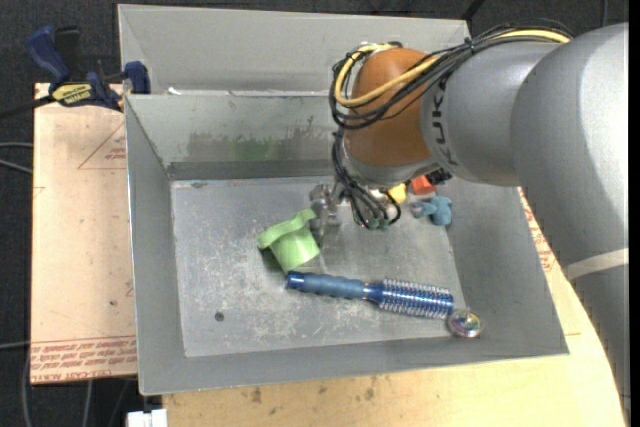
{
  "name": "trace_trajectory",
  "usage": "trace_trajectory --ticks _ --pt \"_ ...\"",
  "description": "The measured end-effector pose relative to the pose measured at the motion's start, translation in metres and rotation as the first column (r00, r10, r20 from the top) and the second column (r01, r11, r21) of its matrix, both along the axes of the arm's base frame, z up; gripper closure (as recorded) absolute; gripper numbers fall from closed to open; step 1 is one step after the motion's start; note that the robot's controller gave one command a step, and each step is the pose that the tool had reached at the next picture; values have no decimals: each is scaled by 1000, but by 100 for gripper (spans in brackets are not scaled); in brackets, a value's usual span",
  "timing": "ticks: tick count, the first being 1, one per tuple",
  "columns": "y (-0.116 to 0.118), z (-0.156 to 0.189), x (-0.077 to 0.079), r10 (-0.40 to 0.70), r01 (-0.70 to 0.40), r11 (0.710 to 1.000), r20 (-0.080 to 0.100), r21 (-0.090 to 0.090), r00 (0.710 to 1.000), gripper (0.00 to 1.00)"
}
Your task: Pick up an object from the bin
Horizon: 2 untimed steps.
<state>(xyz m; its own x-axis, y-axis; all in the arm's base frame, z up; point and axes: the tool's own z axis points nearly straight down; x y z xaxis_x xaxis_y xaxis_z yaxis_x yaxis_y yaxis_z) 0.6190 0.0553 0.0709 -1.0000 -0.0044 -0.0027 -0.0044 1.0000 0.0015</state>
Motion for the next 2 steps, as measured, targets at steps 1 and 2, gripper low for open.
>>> trace_trajectory --ticks 1,2 --pt "91 15 12 -104 104 995 3 5 995 100" --pt "86 14 12 -109 109 994 1 1 994 0"
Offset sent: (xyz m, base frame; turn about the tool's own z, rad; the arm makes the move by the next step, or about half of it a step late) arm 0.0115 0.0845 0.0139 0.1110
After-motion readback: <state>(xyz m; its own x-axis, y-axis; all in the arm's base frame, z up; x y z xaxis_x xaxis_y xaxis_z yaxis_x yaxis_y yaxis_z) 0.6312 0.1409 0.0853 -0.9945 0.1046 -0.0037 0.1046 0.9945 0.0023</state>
